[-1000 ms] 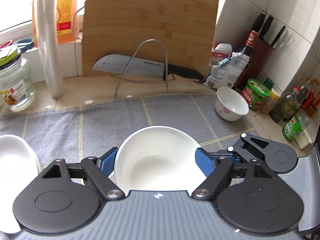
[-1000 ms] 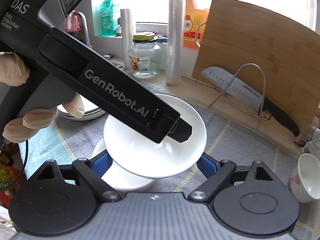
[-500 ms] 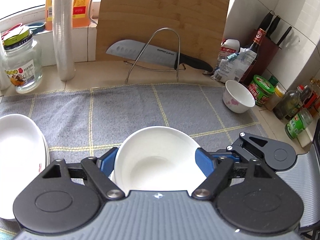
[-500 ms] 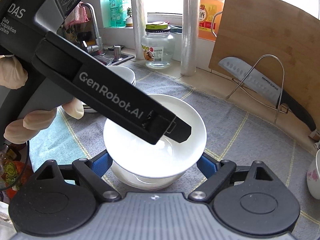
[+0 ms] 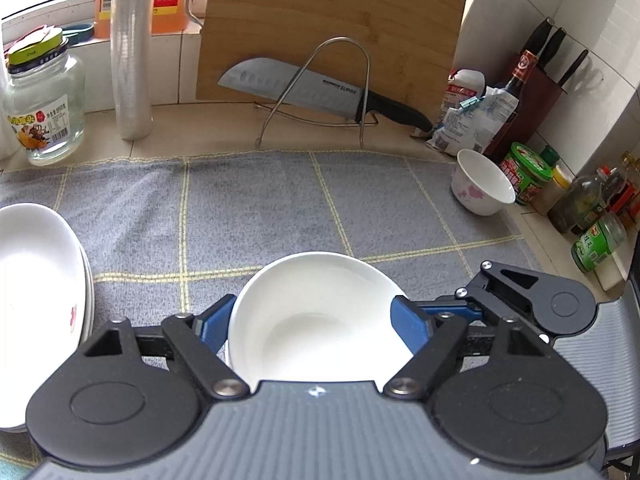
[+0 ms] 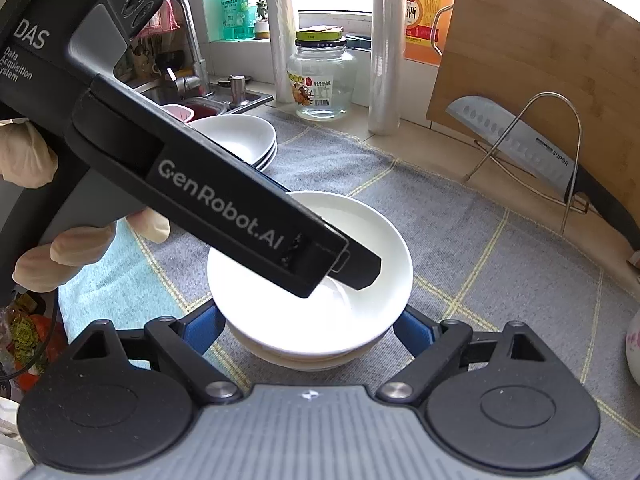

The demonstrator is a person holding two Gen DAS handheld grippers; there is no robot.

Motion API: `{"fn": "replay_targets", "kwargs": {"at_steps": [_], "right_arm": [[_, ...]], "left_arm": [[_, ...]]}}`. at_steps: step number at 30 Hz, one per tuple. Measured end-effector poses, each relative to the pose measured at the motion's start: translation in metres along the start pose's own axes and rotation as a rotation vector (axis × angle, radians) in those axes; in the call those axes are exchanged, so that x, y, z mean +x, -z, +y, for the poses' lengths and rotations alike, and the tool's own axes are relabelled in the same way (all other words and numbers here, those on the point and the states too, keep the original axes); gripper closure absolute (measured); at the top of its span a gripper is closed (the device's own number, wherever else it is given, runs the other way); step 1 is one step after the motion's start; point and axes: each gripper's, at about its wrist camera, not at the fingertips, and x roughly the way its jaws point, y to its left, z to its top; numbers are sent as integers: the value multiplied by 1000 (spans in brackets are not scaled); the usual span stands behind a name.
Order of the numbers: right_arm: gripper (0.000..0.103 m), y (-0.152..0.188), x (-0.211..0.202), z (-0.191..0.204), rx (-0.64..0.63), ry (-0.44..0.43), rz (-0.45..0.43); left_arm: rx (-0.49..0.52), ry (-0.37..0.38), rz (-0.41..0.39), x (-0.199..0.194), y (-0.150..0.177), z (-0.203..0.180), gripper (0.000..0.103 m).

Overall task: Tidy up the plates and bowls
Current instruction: 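Carry the bowl with the left gripper and lower it into the other bowl, then open the left gripper and release the bowl onto the bowl stack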

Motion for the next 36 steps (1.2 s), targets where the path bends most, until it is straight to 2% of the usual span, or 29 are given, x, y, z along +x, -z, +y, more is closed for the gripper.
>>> {"fn": "replay_targets", "kwargs": {"at_steps": [29, 30, 32, 36], "right_arm": [[9, 0, 4, 2, -35, 21, 7], [9, -1, 4, 2, -34, 22, 8], [0, 0, 4, 0, -22, 8, 1], [0, -2, 1, -3, -8, 2, -22]], "left_arm": [[8, 11, -15, 3, 5, 3, 22], [8, 12, -16, 3, 5, 3, 21], [8, 21, -24, 2, 6, 4, 17], [35, -4, -50, -3, 6, 1, 13]]}}
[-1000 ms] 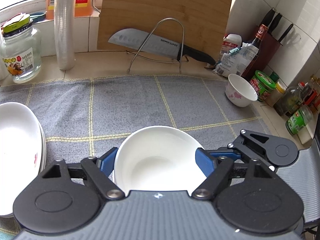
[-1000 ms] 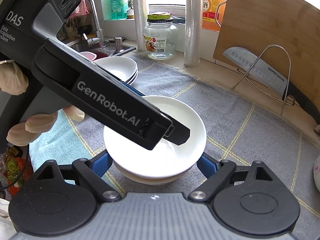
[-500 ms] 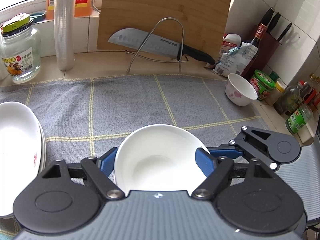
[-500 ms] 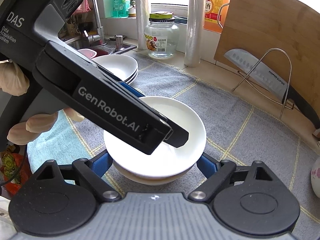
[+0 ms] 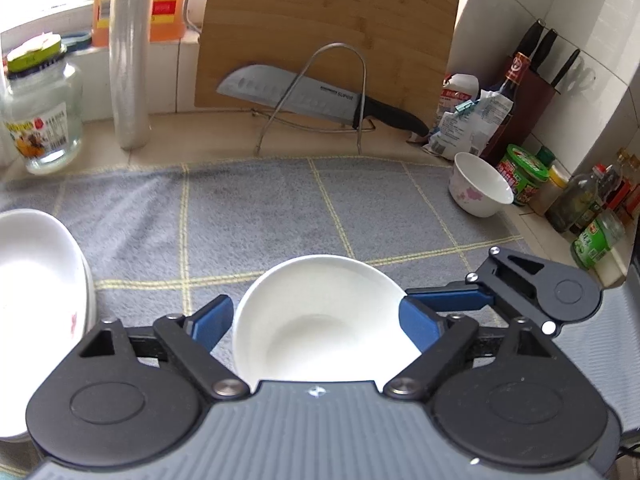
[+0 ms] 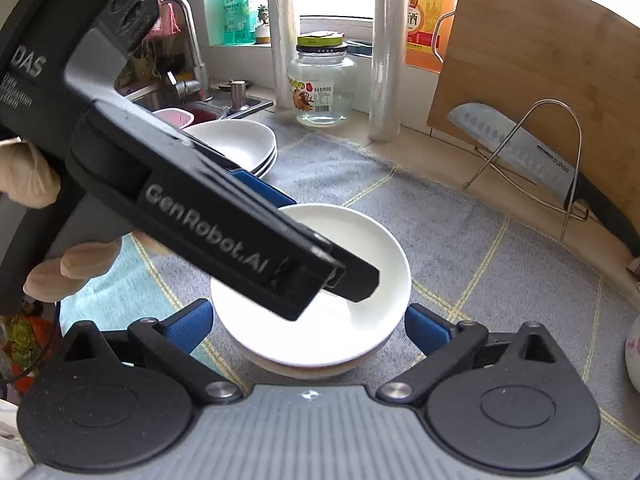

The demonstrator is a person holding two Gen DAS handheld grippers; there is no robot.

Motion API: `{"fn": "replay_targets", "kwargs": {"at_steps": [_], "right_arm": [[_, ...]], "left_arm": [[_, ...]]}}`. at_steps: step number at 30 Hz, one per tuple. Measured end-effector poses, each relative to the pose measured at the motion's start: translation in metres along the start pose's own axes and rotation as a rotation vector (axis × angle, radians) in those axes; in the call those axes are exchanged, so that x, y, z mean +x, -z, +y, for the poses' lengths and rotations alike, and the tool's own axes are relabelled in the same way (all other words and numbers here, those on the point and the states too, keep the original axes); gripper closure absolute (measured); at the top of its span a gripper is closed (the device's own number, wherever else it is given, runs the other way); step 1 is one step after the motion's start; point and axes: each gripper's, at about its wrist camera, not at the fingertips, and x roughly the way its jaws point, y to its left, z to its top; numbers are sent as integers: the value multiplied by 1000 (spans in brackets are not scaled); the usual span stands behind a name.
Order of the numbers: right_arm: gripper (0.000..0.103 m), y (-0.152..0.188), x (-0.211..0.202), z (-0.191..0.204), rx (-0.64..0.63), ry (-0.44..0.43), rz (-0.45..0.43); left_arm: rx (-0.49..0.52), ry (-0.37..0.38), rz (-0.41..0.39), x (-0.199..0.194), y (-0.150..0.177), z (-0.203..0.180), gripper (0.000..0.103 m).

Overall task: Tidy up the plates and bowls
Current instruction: 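Open the left gripper and release the bowl onto the bowl stack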

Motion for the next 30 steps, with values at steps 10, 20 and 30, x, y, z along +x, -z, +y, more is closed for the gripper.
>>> {"fn": "replay_targets", "kwargs": {"at_steps": [10, 20, 30], "right_arm": [[0, 2, -9, 3, -9, 14, -18], [0, 5, -24, 7, 118, 131, -64], [0, 16, -45, 11, 247, 313, -80]], "left_arm": [[71, -79, -125, -26, 4, -1, 9], [225, -100, -177, -40, 14, 0, 7], [332, 9, -213, -44, 4, -7, 7]]}}
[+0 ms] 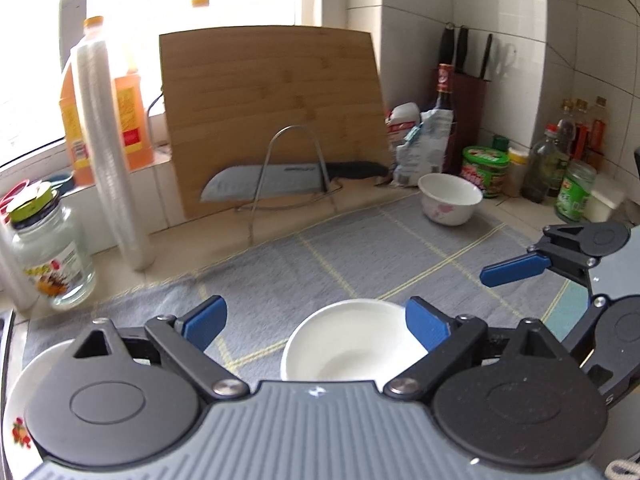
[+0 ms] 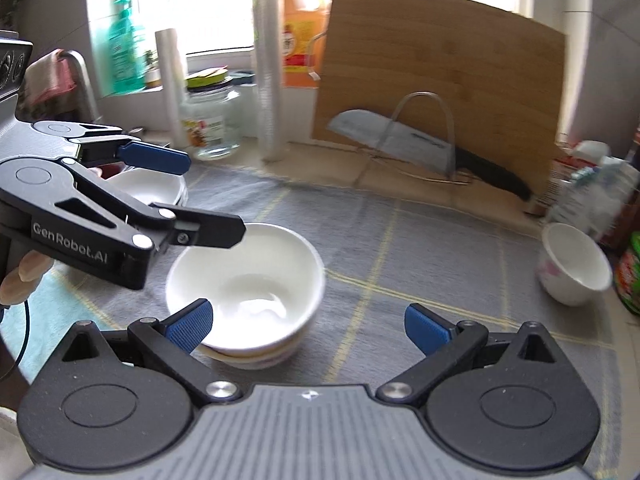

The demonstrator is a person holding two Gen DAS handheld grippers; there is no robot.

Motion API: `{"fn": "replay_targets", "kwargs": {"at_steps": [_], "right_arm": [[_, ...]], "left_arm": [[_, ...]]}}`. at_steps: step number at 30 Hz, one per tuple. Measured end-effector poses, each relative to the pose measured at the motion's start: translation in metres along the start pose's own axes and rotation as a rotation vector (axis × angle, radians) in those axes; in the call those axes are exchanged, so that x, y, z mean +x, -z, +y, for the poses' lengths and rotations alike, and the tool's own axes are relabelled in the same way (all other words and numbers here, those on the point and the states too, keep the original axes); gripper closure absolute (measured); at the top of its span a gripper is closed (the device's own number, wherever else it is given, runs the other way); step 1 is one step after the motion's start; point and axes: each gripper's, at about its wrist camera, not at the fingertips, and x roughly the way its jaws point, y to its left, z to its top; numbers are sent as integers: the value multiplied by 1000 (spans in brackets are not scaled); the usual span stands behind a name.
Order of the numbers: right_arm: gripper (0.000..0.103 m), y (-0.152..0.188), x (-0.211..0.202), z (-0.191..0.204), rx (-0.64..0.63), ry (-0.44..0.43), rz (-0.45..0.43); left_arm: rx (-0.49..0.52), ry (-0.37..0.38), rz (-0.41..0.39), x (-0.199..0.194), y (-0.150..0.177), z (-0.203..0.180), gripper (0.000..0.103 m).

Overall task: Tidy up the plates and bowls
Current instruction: 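Open the left gripper and release the bowl onto the bowl stack, then move both grippers toward the remaining white bowls on the mat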

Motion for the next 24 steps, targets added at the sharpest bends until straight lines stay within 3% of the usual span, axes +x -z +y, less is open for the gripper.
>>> {"fn": "replay_targets", "kwargs": {"at_steps": [7, 13, 19, 24], "right_arm": [[0, 8, -7, -58, 31, 9, -21], [0, 19, -15, -127, 18, -33, 2], [0, 24, -17, -187, -15, -1, 50], [0, 23, -15, -226, -8, 53, 64]], "left_arm": [[-30, -38, 0, 18, -14, -40, 7], [-98, -73, -6, 42, -33, -87, 7], [-153, -67, -8, 72, -47, -128, 7], [-96, -39, -3, 100, -58, -159, 6]]}}
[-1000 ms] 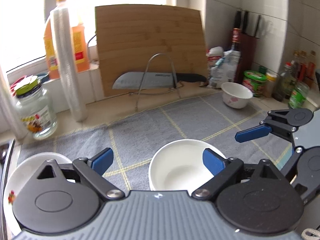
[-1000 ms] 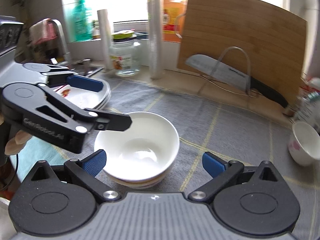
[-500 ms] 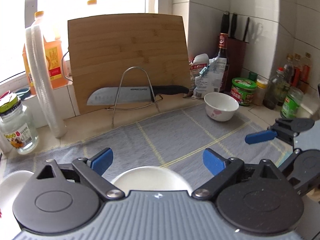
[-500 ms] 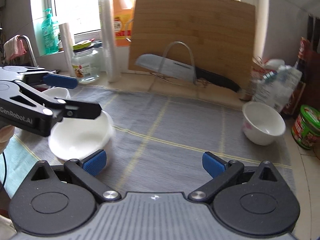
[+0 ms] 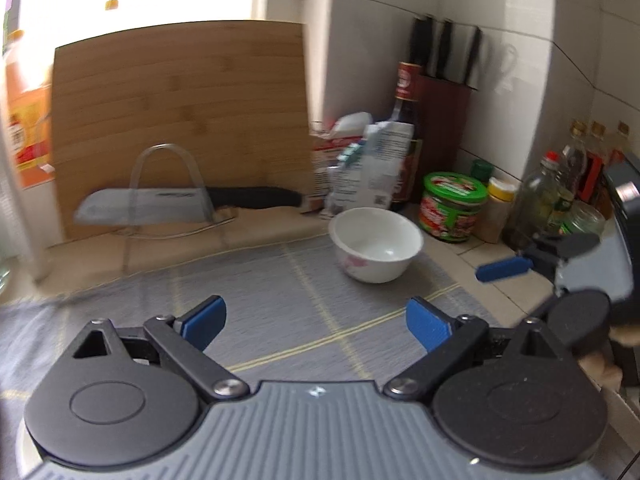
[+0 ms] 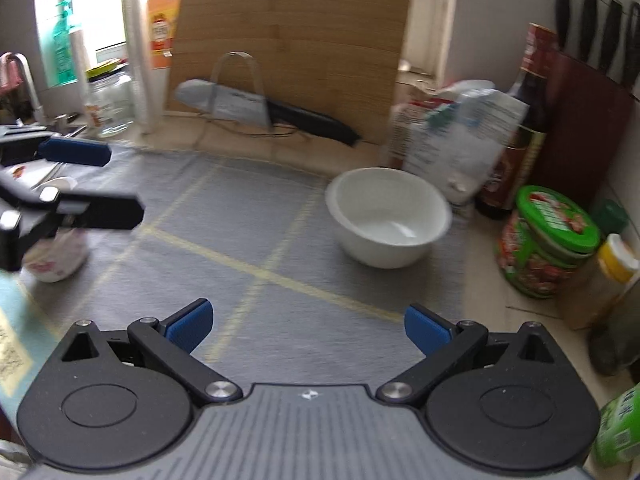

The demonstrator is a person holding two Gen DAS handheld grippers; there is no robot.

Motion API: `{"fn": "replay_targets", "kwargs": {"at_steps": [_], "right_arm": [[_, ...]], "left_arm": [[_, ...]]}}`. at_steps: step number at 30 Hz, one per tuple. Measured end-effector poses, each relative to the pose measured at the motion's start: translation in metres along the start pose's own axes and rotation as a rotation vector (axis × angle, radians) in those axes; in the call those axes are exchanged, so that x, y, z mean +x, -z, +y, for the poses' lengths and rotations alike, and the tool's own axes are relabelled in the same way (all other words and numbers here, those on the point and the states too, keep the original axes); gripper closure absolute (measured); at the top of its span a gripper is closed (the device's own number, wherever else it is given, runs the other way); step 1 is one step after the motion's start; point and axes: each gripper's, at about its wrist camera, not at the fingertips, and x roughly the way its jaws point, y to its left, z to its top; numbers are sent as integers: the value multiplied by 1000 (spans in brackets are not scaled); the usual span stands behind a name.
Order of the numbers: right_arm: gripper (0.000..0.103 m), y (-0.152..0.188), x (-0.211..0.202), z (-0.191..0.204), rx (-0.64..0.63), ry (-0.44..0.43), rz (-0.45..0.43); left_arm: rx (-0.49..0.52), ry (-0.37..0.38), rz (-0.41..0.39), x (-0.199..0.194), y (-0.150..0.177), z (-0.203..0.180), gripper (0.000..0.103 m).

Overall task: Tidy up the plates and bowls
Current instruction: 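Move both grippers toward the remaining white bowls on the mat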

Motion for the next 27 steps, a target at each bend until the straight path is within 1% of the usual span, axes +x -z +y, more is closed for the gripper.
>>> {"fn": "replay_targets", "kwargs": {"at_steps": [2, 6, 8, 10, 11, 14, 19, 22, 24, 27], "right_arm": [[0, -3, 7, -14, 21, 15, 19], [0, -7, 18, -38, 31, 13, 17], [0, -11, 25, -47, 29, 22, 16], [0, -14, 30, -54, 26, 47, 20], [0, -16, 31, -58, 26, 55, 24], [0, -23, 35, -72, 31, 85, 15], [0, -34, 47, -95, 78, 54, -2], [0, -40, 58, -104, 102, 7, -4], [0, -43, 65, -107, 109, -25, -4], [0, -48, 72, -108, 101, -70, -13]], "left_arm": [[21, -2, 13, 15, 0, -11, 5], [46, -2, 29, 46, 1, -29, 5], [59, 0, 15, 58, 3, -35, 4], [64, -23, 10, 71, 4, -38, 5], [61, -19, 19, 76, 3, -39, 5], [57, 5, 3, 83, -1, -40, 4], [71, -11, 27, 112, -4, -48, 4], [83, -17, 27, 127, -6, -53, 4], [111, -26, 25, 137, -7, -58, 4], [126, -32, 28, 149, -8, -62, 5]]}}
